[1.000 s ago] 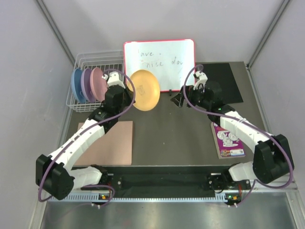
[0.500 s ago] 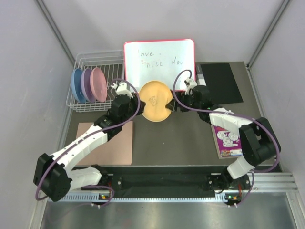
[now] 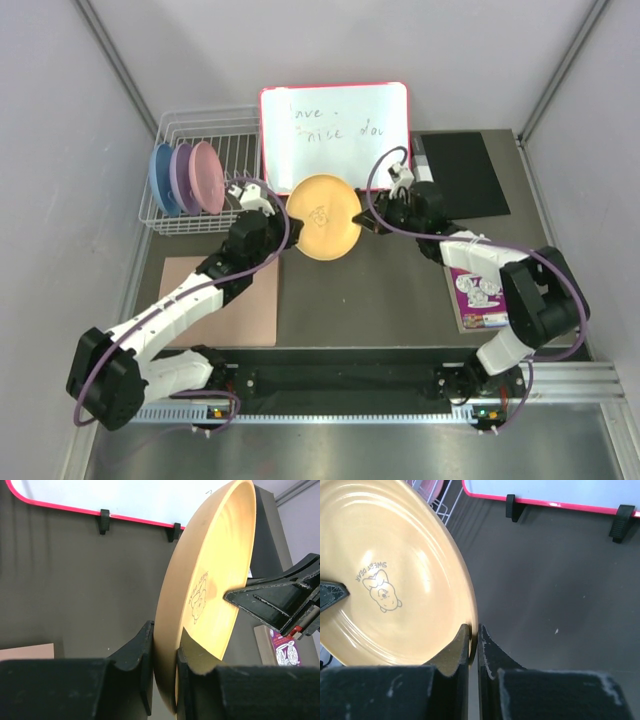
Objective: Unload the plates from the dish rack
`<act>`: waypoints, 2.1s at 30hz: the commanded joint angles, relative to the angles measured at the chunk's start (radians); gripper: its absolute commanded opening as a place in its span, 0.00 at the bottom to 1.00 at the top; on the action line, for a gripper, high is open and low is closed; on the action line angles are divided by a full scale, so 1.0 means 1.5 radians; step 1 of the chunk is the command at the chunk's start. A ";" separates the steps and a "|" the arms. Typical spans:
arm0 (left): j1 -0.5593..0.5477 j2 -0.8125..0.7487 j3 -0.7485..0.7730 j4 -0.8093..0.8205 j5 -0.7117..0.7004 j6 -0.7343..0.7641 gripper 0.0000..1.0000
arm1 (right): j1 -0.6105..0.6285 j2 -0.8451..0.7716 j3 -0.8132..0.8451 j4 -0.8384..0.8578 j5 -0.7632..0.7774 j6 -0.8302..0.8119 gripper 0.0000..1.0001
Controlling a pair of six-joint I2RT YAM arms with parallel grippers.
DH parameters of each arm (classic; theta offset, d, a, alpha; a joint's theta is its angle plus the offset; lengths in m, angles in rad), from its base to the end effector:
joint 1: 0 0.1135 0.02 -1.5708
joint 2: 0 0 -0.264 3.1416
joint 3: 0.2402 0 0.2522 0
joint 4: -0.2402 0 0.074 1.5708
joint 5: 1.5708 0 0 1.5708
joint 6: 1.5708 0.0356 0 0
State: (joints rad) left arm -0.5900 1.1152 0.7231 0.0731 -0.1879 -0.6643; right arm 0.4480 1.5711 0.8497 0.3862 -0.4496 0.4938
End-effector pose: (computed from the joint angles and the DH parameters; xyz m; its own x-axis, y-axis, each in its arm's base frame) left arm 0.2169 -0.1372 0.2782 -0.4513 -0.4267 -0.7837 0.1536 0.8280 -0.5393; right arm 0.3032 0.1629 0.2259 -0.6213 0.1750 -0.7638 -0.5287 0.6258 0.5735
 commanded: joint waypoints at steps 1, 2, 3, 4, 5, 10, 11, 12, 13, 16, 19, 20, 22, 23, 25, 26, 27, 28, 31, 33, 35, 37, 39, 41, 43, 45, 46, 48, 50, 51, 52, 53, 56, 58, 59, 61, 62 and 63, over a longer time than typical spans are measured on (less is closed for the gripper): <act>-0.008 -0.005 0.010 0.086 0.040 -0.011 0.12 | 0.000 -0.053 -0.019 0.047 -0.017 -0.012 0.00; -0.007 -0.004 0.011 0.079 0.040 -0.006 0.40 | -0.003 -0.065 -0.034 0.038 -0.010 -0.009 0.00; -0.008 -0.004 0.016 0.073 0.036 0.000 0.54 | -0.013 -0.090 -0.041 0.023 0.013 -0.008 0.00; -0.008 -0.006 0.018 0.066 0.029 0.011 0.69 | -0.017 -0.104 -0.045 0.003 0.028 -0.012 0.00; -0.008 -0.010 0.019 0.047 0.017 0.016 0.88 | -0.023 -0.119 -0.051 -0.048 0.042 -0.028 0.00; -0.008 -0.052 0.014 0.019 -0.116 0.117 0.99 | -0.061 -0.180 -0.054 -0.220 0.106 -0.086 0.00; -0.006 -0.055 0.016 0.016 -0.139 0.141 0.99 | -0.064 -0.180 -0.055 -0.245 0.115 -0.100 0.00; -0.006 -0.060 0.022 0.005 -0.176 0.161 0.99 | -0.065 -0.178 -0.058 -0.287 0.130 -0.104 0.00; -0.006 -0.063 0.023 0.005 -0.244 0.195 0.99 | -0.063 -0.179 -0.063 -0.295 0.138 -0.105 0.00; -0.002 -0.059 0.022 0.044 -0.325 0.281 0.99 | -0.066 -0.180 -0.096 -0.295 0.148 -0.096 0.00; 0.021 -0.039 0.033 0.062 -0.373 0.347 0.99 | -0.065 -0.168 -0.105 -0.296 0.143 -0.090 0.00; 0.031 -0.032 0.037 0.063 -0.379 0.355 0.99 | -0.065 -0.156 -0.102 -0.296 0.140 -0.091 0.00; 0.073 -0.010 0.049 0.060 -0.364 0.368 0.99 | -0.065 -0.142 -0.098 -0.299 0.135 -0.091 0.00; 0.090 -0.004 0.053 0.057 -0.350 0.366 0.99 | -0.066 -0.126 -0.092 -0.301 0.131 -0.092 0.00; 0.154 0.013 0.060 0.054 -0.312 0.349 0.99 | -0.066 -0.106 -0.082 -0.309 0.116 -0.096 0.00; 0.176 0.017 0.061 0.054 -0.294 0.341 0.99 | -0.065 -0.084 -0.072 -0.319 0.110 -0.096 0.00; 0.199 0.027 0.062 0.057 -0.265 0.333 0.99 | -0.063 -0.075 -0.067 -0.322 0.105 -0.096 0.00; 0.236 0.034 0.064 0.062 -0.250 0.327 0.99 | -0.063 -0.068 -0.064 -0.326 0.101 -0.097 0.00; 0.283 0.071 0.081 0.070 -0.243 0.334 0.99 | -0.063 -0.053 -0.061 -0.326 0.104 -0.098 0.09; 0.295 0.103 0.094 0.086 -0.244 0.339 0.98 | -0.065 -0.055 -0.060 -0.324 0.112 -0.096 0.16; 0.309 0.136 0.097 0.106 -0.245 0.349 0.97 | -0.063 -0.059 -0.054 -0.327 0.115 -0.100 0.28; 0.322 0.161 0.103 0.139 -0.254 0.356 0.95 | -0.064 -0.065 -0.048 -0.333 0.119 -0.109 0.36; 0.330 0.200 0.118 0.159 -0.252 0.363 0.93 | -0.065 -0.074 -0.043 -0.350 0.132 -0.116 0.38; 0.336 0.238 0.137 0.170 -0.278 0.368 0.89 | -0.065 -0.086 -0.037 -0.362 0.148 -0.129 0.40; 0.345 0.260 0.146 0.192 -0.279 0.377 0.86 | -0.065 -0.095 -0.034 -0.377 0.159 -0.138 0.41; 0.350 0.293 0.164 0.198 -0.285 0.385 0.80 | -0.065 -0.108 -0.033 -0.385 0.173 -0.144 0.42; 0.351 0.303 0.170 0.207 -0.284 0.388 0.78 | -0.065 -0.112 -0.033 -0.389 0.177 -0.146 0.42; 0.351 0.332 0.186 0.220 -0.289 0.403 0.69 | -0.064 -0.117 -0.032 -0.391 0.184 -0.151 0.42; 0.351 0.355 0.199 0.223 -0.296 0.408 0.51 | -0.065 -0.117 -0.032 -0.395 0.190 -0.152 0.42; 0.351 0.359 0.201 0.227 -0.297 0.408 0.42 | -0.063 -0.116 -0.032 -0.396 0.193 -0.152 0.42; 0.351 0.362 0.199 0.232 -0.293 0.408 0.36 | -0.064 -0.114 -0.033 -0.395 0.192 -0.151 0.43; 0.351 0.363 0.197 0.240 -0.290 0.410 0.21 | -0.065 -0.114 -0.034 -0.395 0.194 -0.151 0.42; 0.351 0.353 0.190 0.241 -0.300 0.405 0.00 | -0.065 -0.110 -0.035 -0.392 0.199 -0.149 0.42; 0.350 0.342 0.182 0.246 -0.299 0.406 0.00 | -0.065 -0.110 -0.034 -0.394 0.203 -0.149 0.42; 0.350 0.328 0.173 0.250 -0.300 0.408 0.00 | -0.063 -0.110 -0.033 -0.392 0.207 -0.149 0.43; 0.348 0.315 0.166 0.257 -0.315 0.411 0.00 | -0.065 -0.111 -0.032 -0.394 0.210 -0.149 0.43; 0.346 0.302 0.163 0.258 -0.325 0.415 0.00 | -0.065 -0.114 -0.031 -0.394 0.214 -0.148 0.43; 0.339 0.295 0.161 0.262 -0.335 0.428 0.00 | -0.065 -0.114 -0.032 -0.392 0.215 -0.148 0.43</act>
State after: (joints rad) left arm -0.0605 1.6470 0.9771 0.3576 -0.6598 -0.0326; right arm 0.3504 1.4265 0.7555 -0.2081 -0.1539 0.2874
